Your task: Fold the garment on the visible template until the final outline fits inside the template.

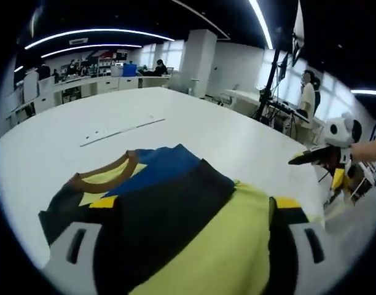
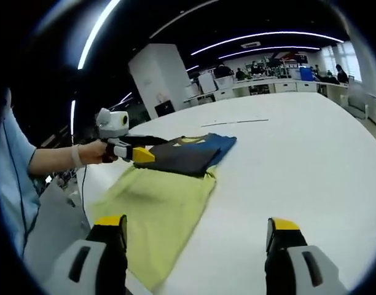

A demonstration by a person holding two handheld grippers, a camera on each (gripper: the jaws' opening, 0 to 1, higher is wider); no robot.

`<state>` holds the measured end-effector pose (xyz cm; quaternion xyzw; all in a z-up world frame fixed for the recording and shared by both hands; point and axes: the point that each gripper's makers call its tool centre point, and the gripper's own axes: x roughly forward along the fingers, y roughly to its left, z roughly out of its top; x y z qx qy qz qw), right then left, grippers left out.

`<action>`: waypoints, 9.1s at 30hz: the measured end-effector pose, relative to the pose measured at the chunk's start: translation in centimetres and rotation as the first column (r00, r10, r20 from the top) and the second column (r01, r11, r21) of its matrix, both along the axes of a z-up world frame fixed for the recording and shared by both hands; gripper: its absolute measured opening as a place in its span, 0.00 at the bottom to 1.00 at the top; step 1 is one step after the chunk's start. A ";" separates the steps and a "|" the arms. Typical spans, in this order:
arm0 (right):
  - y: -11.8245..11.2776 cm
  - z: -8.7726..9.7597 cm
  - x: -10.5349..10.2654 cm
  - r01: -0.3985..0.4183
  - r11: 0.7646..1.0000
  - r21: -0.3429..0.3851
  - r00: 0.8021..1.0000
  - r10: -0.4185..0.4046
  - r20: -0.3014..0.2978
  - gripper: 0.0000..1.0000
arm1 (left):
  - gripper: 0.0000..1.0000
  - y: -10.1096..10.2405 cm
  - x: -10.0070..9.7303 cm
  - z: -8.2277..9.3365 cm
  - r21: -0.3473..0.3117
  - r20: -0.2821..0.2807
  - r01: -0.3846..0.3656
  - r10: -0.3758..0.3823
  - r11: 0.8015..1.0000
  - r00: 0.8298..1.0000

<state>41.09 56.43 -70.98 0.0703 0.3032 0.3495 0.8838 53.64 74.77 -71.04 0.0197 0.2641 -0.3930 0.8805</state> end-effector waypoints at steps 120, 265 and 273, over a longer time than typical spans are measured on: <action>1.9 -6.1 -9.9 -0.185 0.983 -0.006 0.944 0.176 -0.281 0.09 | 0.05 19.2 -26.3 -6.2 -0.030 -0.607 -0.286 0.210 0.958 0.766; 5.4 -3.6 15.3 -0.122 0.989 -0.086 0.990 0.115 -0.085 0.74 | 0.75 21.1 -0.1 -2.4 -0.054 -0.168 -0.222 0.210 0.974 0.963; 5.9 -3.0 15.2 -0.155 0.983 -0.101 0.987 0.151 -0.051 0.78 | 0.74 19.1 -0.4 -1.5 -0.087 -0.142 -0.138 0.125 0.987 0.982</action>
